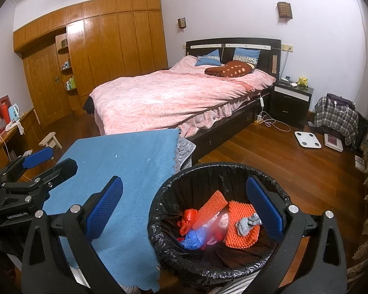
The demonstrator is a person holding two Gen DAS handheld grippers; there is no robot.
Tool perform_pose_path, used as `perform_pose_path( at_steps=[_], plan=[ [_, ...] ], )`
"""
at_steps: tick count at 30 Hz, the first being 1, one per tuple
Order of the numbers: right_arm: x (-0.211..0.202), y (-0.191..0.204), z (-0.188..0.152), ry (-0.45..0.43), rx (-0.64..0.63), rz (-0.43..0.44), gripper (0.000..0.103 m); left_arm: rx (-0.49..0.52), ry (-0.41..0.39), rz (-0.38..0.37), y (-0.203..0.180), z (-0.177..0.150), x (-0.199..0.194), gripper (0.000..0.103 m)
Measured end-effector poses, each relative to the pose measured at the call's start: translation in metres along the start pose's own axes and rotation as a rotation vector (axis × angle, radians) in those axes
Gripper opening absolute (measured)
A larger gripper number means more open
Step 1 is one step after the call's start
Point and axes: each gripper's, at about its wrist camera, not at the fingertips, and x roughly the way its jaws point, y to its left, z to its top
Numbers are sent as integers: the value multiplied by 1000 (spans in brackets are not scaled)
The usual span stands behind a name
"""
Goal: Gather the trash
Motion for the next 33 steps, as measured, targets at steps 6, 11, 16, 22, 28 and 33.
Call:
perform_pose_path(
  at_steps=[6, 11, 16, 22, 28, 33],
  plan=[
    [1, 0, 0, 0, 0, -2, 98, 0, 1, 0, 0, 0, 0, 97],
    [1, 2, 0, 0, 0, -1, 98, 1, 1, -1, 1, 0, 0, 97],
    [1, 3, 0, 1, 1, -1, 98, 0, 0, 0, 0, 0, 0, 97],
    [1, 2, 0, 2, 0, -1, 98, 0, 1, -1, 0, 0, 0, 97],
    [1, 3, 0, 1, 0, -3, 98, -1, 2, -1, 0, 0, 0, 97],
    [1, 3, 0, 2, 0, -2, 98, 0, 2, 0, 0, 0, 0, 97]
  ],
)
